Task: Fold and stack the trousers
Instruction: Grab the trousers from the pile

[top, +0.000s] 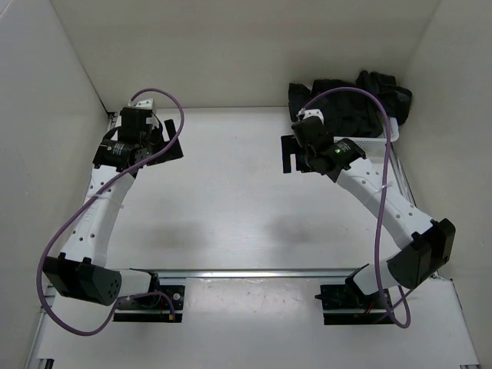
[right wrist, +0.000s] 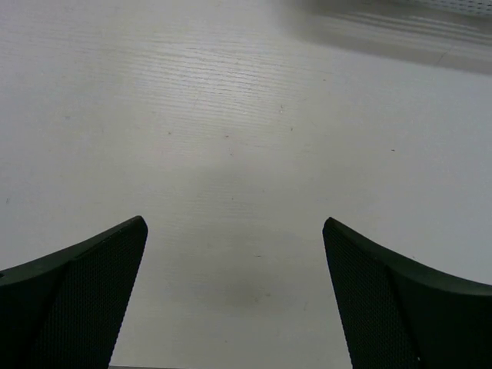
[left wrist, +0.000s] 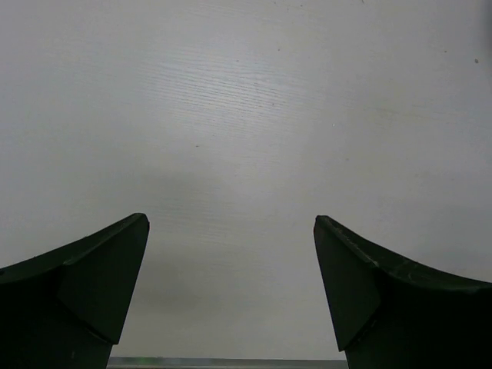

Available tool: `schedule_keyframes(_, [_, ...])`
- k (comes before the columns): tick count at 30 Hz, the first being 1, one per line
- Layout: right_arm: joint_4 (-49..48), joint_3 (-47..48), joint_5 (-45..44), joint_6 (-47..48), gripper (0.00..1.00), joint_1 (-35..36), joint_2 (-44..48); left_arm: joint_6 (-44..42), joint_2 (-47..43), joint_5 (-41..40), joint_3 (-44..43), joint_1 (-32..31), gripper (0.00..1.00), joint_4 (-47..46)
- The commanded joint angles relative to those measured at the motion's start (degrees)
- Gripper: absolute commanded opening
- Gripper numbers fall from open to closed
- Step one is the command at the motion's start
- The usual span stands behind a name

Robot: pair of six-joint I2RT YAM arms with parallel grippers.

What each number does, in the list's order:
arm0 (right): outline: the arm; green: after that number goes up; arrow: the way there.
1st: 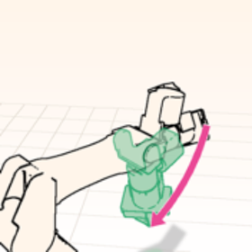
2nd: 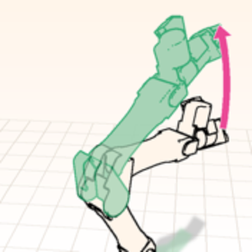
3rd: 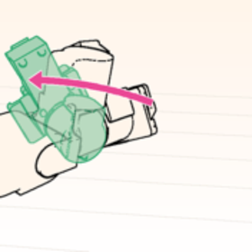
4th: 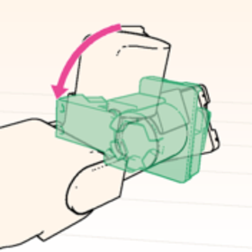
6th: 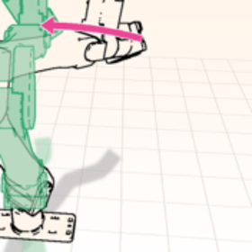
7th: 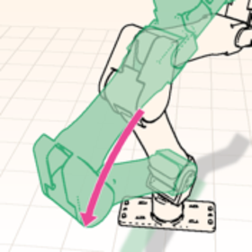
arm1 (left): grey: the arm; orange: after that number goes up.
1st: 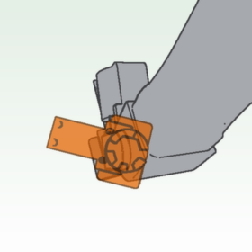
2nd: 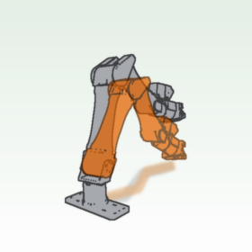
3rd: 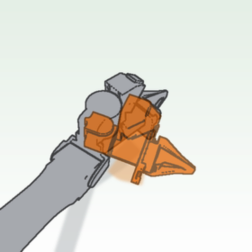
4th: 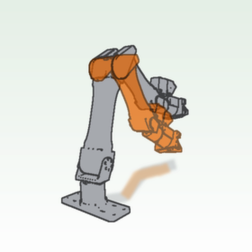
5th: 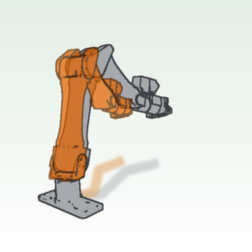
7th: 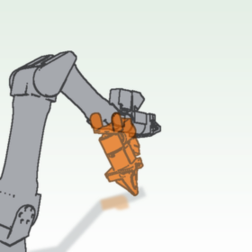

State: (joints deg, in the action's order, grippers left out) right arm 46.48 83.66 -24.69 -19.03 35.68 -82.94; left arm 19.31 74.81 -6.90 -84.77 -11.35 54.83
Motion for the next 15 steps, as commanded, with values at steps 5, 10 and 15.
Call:
schedule_keyframes(5, [-1.48,-3.41,-4.84,-1.19,1.00,2.02,6.90,-1.21,-2.56,0.22,-1.18,-1.30,1.00,-0.34])
schedule_keyframes(10, [-2.71,-9.29,-5.63,-0.57,1.00,2.02,15.06,-1.82,-2.56,-0.31,-1.89,-1.91,1.00,-0.34])
schedule_keyframes(15, [-2.71,-11.76,-7.45,3.20,0.91,0.28,18.77,-1.91,-3.61,-5.83,-3.55,-5.34,1.00,-1.47])
